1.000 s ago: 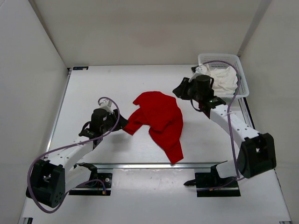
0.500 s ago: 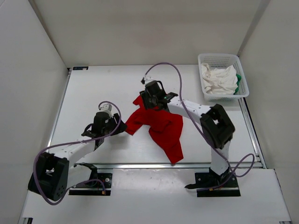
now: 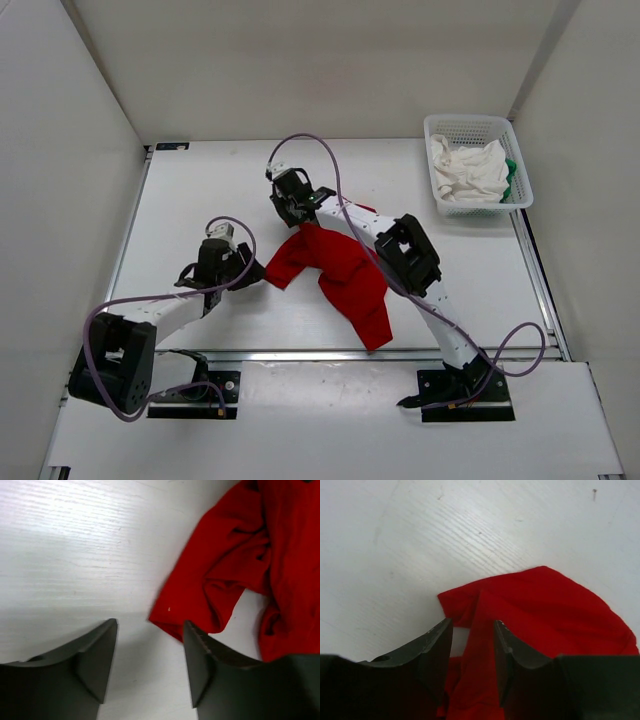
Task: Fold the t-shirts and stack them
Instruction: Flatten out the tshirt
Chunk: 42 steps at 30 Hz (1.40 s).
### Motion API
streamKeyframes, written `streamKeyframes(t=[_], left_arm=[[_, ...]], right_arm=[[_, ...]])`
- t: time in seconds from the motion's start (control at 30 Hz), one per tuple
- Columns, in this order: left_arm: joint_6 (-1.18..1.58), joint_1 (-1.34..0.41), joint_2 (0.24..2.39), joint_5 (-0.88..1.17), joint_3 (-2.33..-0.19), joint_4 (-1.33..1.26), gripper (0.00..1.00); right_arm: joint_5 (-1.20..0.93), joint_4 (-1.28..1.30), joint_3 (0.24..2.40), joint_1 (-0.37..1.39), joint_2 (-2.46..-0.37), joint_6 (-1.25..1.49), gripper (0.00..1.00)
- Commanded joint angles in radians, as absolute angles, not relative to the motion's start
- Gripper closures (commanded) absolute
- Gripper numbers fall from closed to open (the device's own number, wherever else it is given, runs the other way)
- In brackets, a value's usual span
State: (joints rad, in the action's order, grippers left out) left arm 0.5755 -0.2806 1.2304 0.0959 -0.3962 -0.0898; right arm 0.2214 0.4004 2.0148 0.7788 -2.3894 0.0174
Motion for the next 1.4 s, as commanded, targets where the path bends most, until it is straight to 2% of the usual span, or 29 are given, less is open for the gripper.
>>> streamKeyframes(t=[0.0,0.07,0.23,0.43,0.67,0.8,0.87,0.93,1.07,1.2,1.37], left_arm=[[0.591,-0.253,1.192,0.112,-0.358,-0.107,0.38],[0.604,-0.238,1.181,0.12,-0.339,-0.11,0.41],[0.617,-0.264,1.177,0.084,-0.341,-0.091,0.4],[0.618,-0.279,1.203,0.101,-0.35,-0.097,0.39],[0.617,-0.298,1.218,0.1,-0.359,-0.101,0.37],[0.617,-0.311,1.236,0.1,-0.359,-0.103,0.37],[0.615,-0.322,1.244,0.089,-0.371,-0.1,0.36],[0.615,-0.322,1.247,0.1,-0.374,-0.098,0.36],[0.615,-0.324,1.235,0.089,-0.382,-0.089,0.35],[0.609,-0.316,1.207,0.086,-0.397,-0.068,0.39],[0.615,-0.304,1.198,0.107,-0.414,-0.067,0.38]], right_arm=[[0.181,0.384,2.005,0.801,-2.347,-0.005,0.63],[0.14,0.385,2.028,0.807,-2.365,0.039,0.63],[0.066,0.425,2.091,0.785,-2.419,0.069,0.63],[0.083,0.436,2.158,0.769,-2.48,0.078,0.62],[0.133,0.552,2.348,0.77,-2.609,0.063,0.63],[0.14,0.636,2.466,0.772,-2.672,0.089,0.8],[0.147,0.696,2.563,0.773,-2.7,0.104,0.96],[0.169,0.747,2.659,0.765,-2.707,0.103,1.0],[0.161,0.8,2.686,0.733,-2.585,0.11,1.0],[0.134,0.877,2.689,0.678,-2.387,0.12,1.0],[0.164,1.0,2.583,0.632,-2.122,0.149,1.0]])
